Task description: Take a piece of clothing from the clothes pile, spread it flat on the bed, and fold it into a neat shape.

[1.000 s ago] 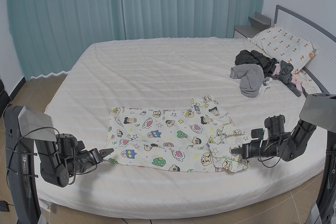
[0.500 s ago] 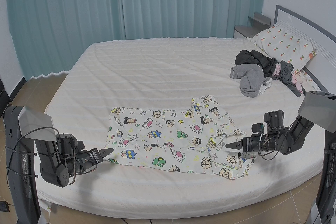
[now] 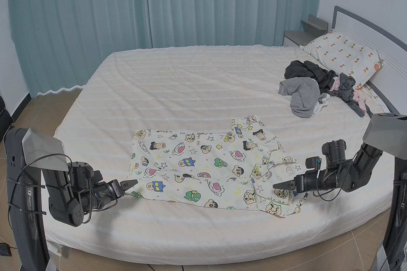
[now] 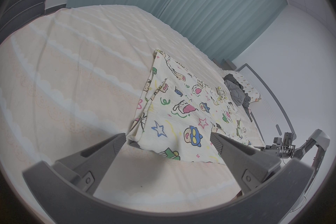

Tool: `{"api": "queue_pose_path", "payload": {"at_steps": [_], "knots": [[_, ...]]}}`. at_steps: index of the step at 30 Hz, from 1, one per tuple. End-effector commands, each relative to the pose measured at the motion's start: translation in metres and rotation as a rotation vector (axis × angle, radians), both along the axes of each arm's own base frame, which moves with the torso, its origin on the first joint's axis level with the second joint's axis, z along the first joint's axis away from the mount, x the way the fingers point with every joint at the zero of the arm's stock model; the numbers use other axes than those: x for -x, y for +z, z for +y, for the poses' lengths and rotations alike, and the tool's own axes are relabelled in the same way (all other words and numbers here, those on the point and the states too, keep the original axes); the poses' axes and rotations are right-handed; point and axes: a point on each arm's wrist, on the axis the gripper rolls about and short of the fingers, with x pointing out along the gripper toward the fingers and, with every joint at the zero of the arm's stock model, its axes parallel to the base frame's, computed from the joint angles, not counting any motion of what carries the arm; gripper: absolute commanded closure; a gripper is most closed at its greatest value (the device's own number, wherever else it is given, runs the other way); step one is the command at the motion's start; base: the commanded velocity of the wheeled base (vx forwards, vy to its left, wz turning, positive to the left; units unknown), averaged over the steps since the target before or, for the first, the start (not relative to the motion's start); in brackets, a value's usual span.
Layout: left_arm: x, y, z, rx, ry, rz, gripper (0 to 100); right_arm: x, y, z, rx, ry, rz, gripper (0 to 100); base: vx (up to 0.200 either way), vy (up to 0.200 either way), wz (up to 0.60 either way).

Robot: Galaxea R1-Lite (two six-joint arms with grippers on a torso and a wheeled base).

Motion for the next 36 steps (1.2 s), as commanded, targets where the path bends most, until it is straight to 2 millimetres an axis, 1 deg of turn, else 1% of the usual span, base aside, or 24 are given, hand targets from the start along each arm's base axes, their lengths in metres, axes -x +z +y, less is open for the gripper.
{"api": "queue_pose_path", "payload": {"at_steps": [1, 10, 15, 16, 21, 25, 29, 36], "knots": [[0.0, 0.0, 0.0, 0.0, 0.0, -0.001, 0, 0.0, 0.0, 0.003, 0.002, 0.009, -0.003, 100, 0.0, 0.0, 0.0], [0.0, 0.0, 0.0, 0.0, 0.0, -0.001, 0, 0.001, -0.004, 0.003, 0.022, -0.006, 0.01, 100, 0.0, 0.0, 0.0], [0.0, 0.0, 0.0, 0.0, 0.0, -0.001, 0, 0.001, 0.002, 0.002, 0.02, -0.006, -0.013, 100, 0.0, 0.0, 0.0], [0.0, 0.0, 0.0, 0.0, 0.0, -0.001, 0, 0.0, 0.007, 0.002, 0.012, -0.004, -0.033, 100, 0.0, 0.0, 0.0], [0.0, 0.0, 0.0, 0.0, -0.001, -0.001, 0, -0.006, 0.013, 0.002, -0.009, -0.02, -0.1, 100, 0.0, 0.0, 0.0], [0.0, 0.0, 0.0, -0.001, -0.001, -0.002, 0, -0.01, 0.01, 0.001, -0.017, -0.041, -0.113, 100, 0.0, 0.0, 0.0], [0.0, 0.0, 0.0, -0.001, -0.001, -0.002, 0, -0.021, 0.011, -0.005, -0.018, -0.081, -0.129, 100, 0.0, 0.0, 0.0], [0.0, 0.0, 0.0, 0.003, 0.002, 0.0, 0, -0.027, 0.008, -0.008, -0.01, -0.11, -0.128, 100, 0.0, 0.0, 0.0]]}}
